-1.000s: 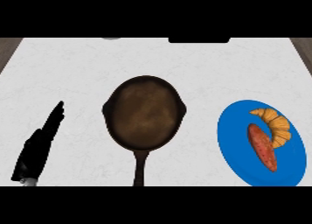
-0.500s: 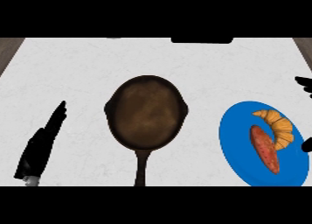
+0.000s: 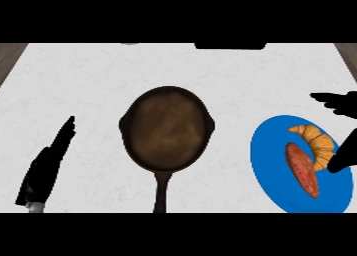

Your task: Pick the sweet potato from the plate and place it in the pan

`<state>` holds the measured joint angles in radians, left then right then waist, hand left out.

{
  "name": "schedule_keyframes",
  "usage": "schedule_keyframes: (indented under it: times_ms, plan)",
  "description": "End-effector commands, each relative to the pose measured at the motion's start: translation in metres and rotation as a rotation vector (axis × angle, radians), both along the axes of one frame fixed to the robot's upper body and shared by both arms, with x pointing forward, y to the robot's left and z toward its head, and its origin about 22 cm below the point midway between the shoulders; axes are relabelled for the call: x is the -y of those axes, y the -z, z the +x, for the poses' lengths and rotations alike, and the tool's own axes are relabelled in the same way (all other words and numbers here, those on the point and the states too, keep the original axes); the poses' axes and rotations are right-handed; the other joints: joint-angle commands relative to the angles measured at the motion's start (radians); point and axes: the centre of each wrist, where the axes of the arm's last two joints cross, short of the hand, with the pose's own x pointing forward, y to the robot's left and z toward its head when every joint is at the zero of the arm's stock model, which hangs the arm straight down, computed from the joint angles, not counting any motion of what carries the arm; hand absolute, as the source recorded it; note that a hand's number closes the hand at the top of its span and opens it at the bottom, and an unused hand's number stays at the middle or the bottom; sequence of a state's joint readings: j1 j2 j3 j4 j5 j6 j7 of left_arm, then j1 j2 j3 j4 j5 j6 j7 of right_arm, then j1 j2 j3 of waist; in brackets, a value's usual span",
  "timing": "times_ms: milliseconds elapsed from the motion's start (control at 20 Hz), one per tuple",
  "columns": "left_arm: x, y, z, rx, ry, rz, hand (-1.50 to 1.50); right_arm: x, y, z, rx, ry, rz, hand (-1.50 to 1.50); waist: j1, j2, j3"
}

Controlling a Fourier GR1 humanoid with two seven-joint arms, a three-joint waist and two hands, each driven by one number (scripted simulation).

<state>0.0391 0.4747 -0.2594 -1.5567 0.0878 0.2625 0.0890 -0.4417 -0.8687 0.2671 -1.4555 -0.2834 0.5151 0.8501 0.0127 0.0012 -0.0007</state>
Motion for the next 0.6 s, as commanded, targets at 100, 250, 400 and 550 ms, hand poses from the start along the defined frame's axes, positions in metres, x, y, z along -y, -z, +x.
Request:
schedule_keyframes:
  times_ms: [100,250,400,550]
  plan:
    - [0.001,0.01,-0.004,-0.007,-0.002,-0.007,0.0,-0.027,0.005,0.009,-0.135,-0.053,-0.116,-1.5,-0.002,0.0,0.0]
    - [0.001,-0.001,-0.003,0.006,-0.015,-0.014,0.0,-0.032,0.03,-0.003,-0.151,-0.076,-0.113,-1.5,-0.009,-0.002,0.0]
    - [-0.003,0.008,-0.005,0.003,-0.016,-0.009,0.0,-0.039,0.035,0.002,-0.171,-0.076,-0.092,-1.5,-0.009,-0.001,0.0]
    - [-0.008,0.004,-0.004,0.005,-0.004,-0.002,0.0,-0.045,0.035,-0.007,-0.184,-0.08,-0.125,-1.5,-0.014,-0.003,0.0]
